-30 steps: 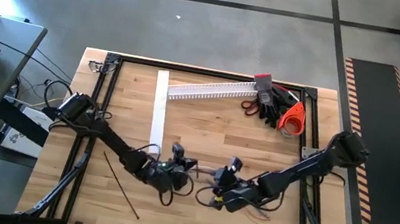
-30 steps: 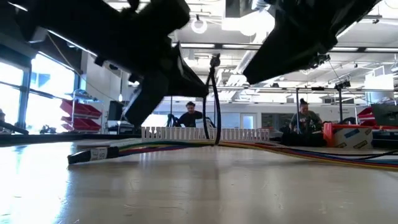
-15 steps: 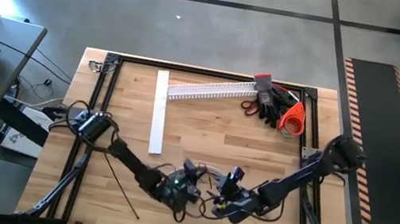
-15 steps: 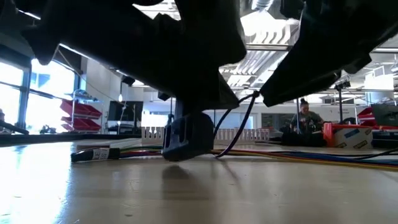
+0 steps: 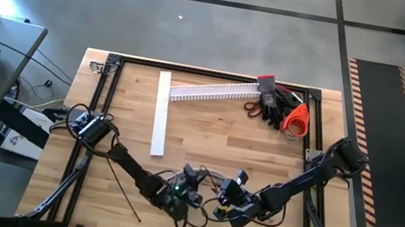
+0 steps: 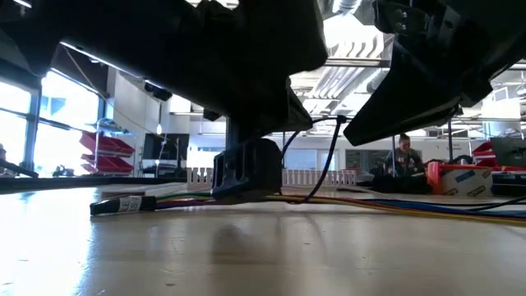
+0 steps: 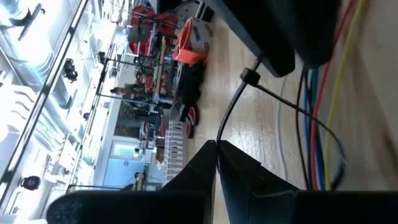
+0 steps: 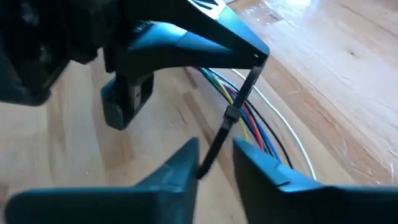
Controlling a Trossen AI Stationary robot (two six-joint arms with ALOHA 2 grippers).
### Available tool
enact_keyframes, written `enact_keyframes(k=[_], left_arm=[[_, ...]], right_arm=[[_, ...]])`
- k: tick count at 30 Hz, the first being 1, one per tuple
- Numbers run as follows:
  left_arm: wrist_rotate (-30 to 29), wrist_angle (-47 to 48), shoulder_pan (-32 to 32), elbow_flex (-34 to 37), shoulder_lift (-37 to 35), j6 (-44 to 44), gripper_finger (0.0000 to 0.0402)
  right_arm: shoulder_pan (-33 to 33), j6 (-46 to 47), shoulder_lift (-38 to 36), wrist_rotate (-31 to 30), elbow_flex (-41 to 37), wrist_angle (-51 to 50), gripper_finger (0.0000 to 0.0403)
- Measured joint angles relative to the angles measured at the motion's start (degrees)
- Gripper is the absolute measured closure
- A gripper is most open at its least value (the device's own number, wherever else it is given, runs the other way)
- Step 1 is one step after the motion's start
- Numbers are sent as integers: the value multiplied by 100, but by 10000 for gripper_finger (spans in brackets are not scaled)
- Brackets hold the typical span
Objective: Ziptie cables
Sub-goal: Wrap the cable wires with the black zip tie
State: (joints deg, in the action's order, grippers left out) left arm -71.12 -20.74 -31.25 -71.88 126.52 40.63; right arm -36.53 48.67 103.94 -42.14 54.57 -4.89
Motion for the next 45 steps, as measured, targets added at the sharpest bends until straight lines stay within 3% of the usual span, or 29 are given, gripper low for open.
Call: enact_keyframes(k=[3, 9, 14, 17, 19, 25, 28, 36, 45], left_arm=[[-14, 2, -68, 2, 0, -12, 401], [146, 505, -231, 4, -95, -885, 392], [1419, 2420, -275, 4, -783, -2725, 347], [2147, 3294, -202, 9, -1214, -3268, 318], [2523, 3047, -160, 117, -1382, -3186, 302], [3683, 1092, 90, 514, -1330, -2111, 273], [3654, 644, 232, 632, -1252, -1960, 267], [3616, 619, 337, 660, -1252, -1944, 269], [3714, 722, 316, 658, -1252, -1997, 337]], right_arm=[[-10, -60, 0, -160, 0, -2, 389], [-39, -121, 0, -215, 0, 1, 401], [28, -263, -2, -102, 0, 11, 402], [129, -403, -2, 197, 0, 26, 402], [189, -651, -2, 339, 0, 121, 402], [322, -1522, -7, 807, 0, 768, 403], [326, -1716, -9, 823, 0, 902, 403], [317, -1771, -11, 879, 0, 944, 403], [306, -1709, -11, 974, 0, 920, 403]])
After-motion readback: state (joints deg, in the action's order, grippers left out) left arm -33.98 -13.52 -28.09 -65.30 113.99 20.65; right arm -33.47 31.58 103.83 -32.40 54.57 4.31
